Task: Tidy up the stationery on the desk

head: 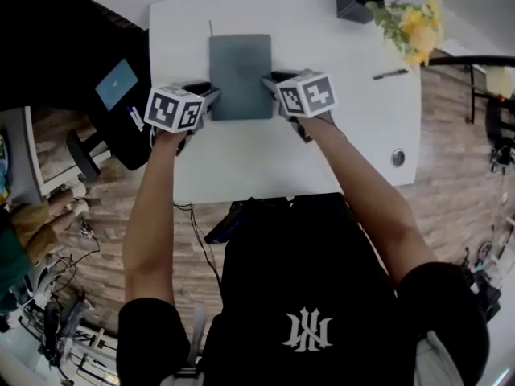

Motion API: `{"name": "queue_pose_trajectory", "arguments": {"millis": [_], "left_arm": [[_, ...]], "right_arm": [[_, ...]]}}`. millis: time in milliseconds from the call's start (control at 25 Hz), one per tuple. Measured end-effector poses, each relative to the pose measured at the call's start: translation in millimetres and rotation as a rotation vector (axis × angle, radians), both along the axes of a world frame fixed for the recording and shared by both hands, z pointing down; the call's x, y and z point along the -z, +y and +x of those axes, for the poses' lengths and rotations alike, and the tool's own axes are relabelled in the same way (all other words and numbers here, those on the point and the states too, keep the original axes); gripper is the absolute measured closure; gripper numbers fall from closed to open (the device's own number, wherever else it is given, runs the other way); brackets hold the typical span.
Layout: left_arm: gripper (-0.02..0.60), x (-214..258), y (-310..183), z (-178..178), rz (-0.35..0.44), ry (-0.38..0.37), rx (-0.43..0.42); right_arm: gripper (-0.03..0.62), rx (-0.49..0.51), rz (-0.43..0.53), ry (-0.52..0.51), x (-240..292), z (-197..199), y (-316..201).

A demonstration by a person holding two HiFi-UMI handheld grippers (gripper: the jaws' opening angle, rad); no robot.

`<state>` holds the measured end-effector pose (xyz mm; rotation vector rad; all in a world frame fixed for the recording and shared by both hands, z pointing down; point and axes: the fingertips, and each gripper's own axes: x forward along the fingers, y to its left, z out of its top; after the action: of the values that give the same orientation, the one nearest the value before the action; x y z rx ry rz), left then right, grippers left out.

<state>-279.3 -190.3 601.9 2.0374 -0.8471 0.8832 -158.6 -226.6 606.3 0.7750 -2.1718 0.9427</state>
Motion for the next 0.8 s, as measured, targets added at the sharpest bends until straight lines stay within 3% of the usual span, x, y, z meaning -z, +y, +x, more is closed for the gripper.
{"name": "queue_pose_trajectory", "arguments": {"millis": [320, 800], "left_arm": [[0.468, -3, 64, 69, -0.022, 0.020, 0.015], [0.466, -5, 134, 145, -0.058, 0.001, -0.012]], "right_arm": [[0.471, 0.086, -0.005, 0.013, -4, 66, 54], [0.471, 0.144, -0.022, 0.004, -8, 139, 115]]}}
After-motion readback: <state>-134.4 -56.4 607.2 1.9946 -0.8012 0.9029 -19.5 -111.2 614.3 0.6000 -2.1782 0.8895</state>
